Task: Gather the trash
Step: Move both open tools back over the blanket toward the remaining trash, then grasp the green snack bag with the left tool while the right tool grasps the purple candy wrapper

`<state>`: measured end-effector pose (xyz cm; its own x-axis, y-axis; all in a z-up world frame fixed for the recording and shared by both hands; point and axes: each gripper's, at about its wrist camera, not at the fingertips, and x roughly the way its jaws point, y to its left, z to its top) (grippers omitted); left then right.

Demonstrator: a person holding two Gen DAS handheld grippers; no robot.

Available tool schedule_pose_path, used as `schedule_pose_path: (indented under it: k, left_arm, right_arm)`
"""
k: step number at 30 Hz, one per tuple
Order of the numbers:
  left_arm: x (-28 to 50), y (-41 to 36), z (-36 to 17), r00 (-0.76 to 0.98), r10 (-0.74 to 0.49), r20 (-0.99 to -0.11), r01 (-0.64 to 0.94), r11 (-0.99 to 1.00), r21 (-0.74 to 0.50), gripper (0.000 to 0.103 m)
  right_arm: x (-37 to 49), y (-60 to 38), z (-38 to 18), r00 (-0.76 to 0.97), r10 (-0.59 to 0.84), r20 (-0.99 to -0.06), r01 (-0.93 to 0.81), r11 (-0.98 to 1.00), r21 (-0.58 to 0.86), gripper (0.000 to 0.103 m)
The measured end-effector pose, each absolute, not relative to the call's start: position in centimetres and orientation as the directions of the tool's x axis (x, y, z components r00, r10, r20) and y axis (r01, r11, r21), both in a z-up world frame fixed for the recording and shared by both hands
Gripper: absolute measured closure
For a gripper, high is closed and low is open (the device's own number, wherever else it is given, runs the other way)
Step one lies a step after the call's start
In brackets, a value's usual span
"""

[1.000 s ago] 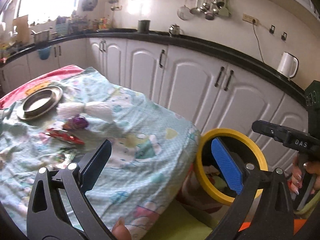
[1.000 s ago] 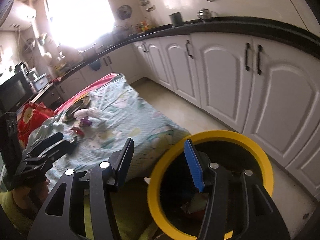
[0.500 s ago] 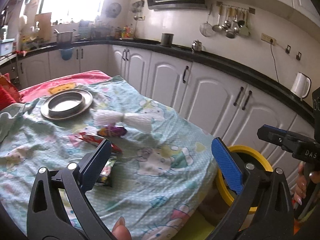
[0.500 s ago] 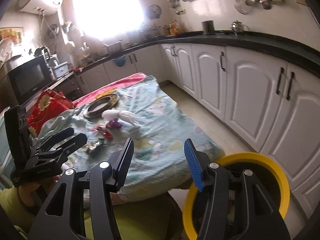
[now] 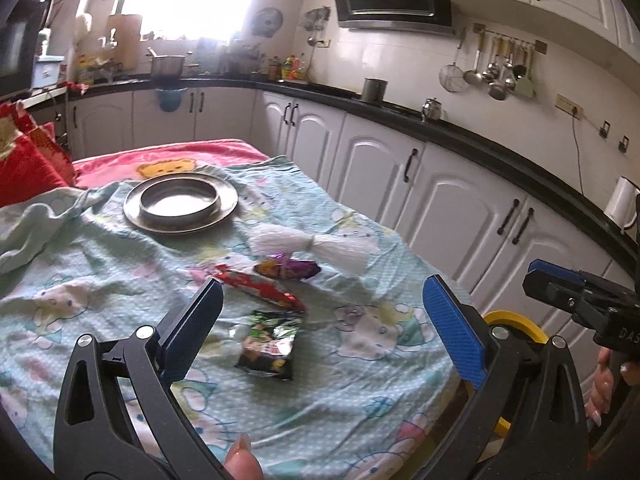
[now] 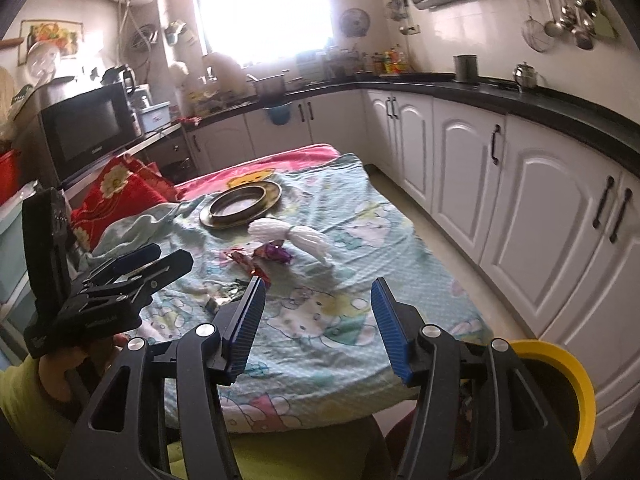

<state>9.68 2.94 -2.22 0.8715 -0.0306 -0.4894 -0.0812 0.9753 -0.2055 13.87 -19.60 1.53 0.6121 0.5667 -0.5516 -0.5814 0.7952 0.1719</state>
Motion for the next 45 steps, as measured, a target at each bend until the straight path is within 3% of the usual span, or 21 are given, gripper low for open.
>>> schedule_pose_path:
  k: [15, 24, 40, 42, 45]
  left_arm:
    - [10.5, 5.7, -4.7, 0.831, -0.012, -0.556, -0.133, 0.967, -0.219, 0.011]
    - [11.4, 6.3, -6.8, 0.797, -0.052, -0.601, -0.121, 0.963, -0.243, 0.011]
    - [13.5, 5.9, -9.9, 0.731, -0.096, -0.675, -0.103, 0.963, -0.249, 0.031]
    - [13.7, 5.7, -10.3, 0.72, -0.098, -0.687, -0.103, 0.964, -0.245, 0.033]
    - [13.9, 5.6, -10.9, 0.707, -0.099, -0.701, -0.104, 0.965, -0.241, 0.036]
  right_arm:
    - [18.3, -13.4, 0.7, 0.534, 0.61, -0.586, -0.682, 0.72, 0.127, 0.05]
    - [21.0, -8.5, -1.8, 0.466, 0.595, -0.655, -0.746, 0.662, 0.07, 0.059]
    - [25.0, -1.8, -6.6, 0.426, 0.505, -0.751, -0.793, 0.608, -0.041, 0.069]
    - [25.3, -1.2, -7.1, 0.424, 0.494, -0.759, -0.795, 0.605, -0.05, 0.072]
    - [25.4, -0.8, -7.8, 0.421, 0.481, -0.769, -0.797, 0.601, -0.061, 0.086]
